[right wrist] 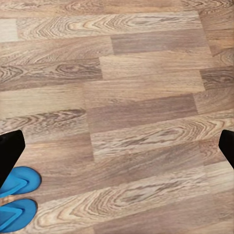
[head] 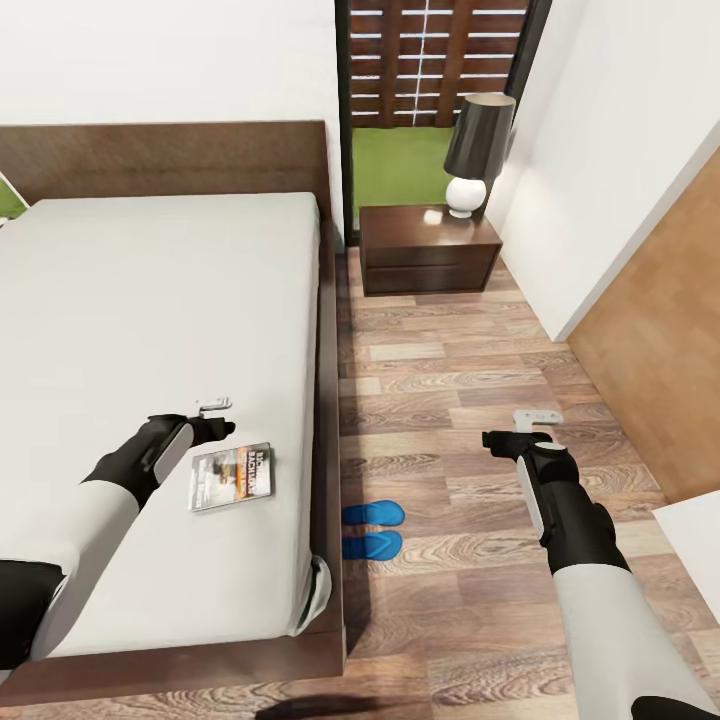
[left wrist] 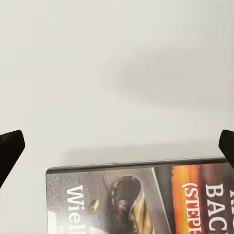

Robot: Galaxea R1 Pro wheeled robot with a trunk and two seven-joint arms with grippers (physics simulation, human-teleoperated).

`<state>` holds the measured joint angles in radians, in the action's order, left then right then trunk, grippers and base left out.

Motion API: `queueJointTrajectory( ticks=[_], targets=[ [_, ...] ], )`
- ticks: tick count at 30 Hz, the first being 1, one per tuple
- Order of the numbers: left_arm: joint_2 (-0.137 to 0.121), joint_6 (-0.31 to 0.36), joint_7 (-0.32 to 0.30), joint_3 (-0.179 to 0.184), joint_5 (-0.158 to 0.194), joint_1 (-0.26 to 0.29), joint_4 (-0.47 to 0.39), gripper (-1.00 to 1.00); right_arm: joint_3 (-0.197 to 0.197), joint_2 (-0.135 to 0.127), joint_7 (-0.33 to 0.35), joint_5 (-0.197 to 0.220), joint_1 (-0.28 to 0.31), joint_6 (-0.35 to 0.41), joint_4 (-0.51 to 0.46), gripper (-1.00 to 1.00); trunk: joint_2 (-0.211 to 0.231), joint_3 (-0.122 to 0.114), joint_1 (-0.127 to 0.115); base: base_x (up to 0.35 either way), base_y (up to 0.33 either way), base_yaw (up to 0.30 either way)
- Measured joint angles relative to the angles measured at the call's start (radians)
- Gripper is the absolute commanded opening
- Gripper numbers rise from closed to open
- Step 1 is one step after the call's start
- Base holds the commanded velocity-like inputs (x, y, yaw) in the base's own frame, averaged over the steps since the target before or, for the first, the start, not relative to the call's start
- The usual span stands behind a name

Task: In the bedroom, move the book from the bed onto either nightstand, and place the two sandals side by side next to the bed.

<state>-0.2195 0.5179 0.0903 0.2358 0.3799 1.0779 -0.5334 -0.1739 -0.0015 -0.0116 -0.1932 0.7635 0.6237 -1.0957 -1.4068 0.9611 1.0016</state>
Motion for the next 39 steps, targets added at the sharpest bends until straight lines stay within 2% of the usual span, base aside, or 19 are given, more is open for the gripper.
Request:
queueJointTrajectory(
  ticks=[24,34,39],
  targets=[
    [0.000,-0.004,-0.002,0.000,0.001,-0.001,0.000,1.00,0.000,0.000,0.000,0.000,0.000,0.003,-0.001,1.00,0.000,0.033,0.000,0.000,0.000,0.000],
    [0.003,-0.102,-0.003,-0.001,0.001,-0.001,0.009,1.00,0.002,0.000,0.000,0.000,0.000,0.002,0.000,1.00,0.000,0.049,0.000,0.000,0.000,0.000],
    [0.003,-0.127,-0.004,0.000,0.007,-0.001,0.012,1.00,0.002,0.000,0.000,0.000,0.000,0.003,0.000,1.00,0.000,0.057,0.000,0.000,0.000,0.000]
  ],
)
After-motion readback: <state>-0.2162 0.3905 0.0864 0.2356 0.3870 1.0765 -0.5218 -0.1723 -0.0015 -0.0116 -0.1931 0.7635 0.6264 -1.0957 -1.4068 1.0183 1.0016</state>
